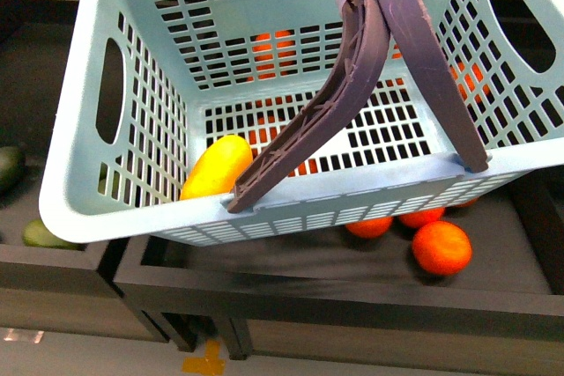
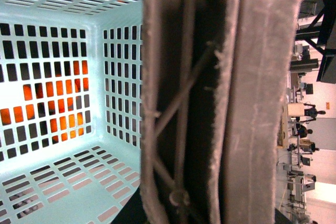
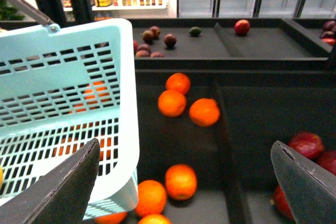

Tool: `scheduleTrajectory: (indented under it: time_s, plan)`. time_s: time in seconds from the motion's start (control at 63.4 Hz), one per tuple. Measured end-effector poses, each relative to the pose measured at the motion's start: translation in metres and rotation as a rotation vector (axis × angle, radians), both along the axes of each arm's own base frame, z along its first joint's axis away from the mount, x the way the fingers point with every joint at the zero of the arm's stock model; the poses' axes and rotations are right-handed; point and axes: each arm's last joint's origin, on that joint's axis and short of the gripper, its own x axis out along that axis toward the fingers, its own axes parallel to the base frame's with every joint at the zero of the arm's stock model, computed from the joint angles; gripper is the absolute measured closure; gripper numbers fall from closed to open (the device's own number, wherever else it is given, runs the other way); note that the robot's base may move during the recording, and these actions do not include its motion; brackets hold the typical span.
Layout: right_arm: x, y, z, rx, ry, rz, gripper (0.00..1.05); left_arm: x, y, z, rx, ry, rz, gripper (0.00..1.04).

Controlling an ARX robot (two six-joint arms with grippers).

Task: Pick mango and avocado into basket

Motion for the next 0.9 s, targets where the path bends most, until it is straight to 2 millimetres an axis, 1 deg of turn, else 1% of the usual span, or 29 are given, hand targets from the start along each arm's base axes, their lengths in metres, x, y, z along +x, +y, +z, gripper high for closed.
scheduleTrajectory:
  time_s: [0.899]
  plan:
    - [0.0000,-0.0001,-0.0001,-0.001,0.001,-0.001,0.09,0.0002,0.0004,0.0000,0.002,-0.003,0.001,0.91]
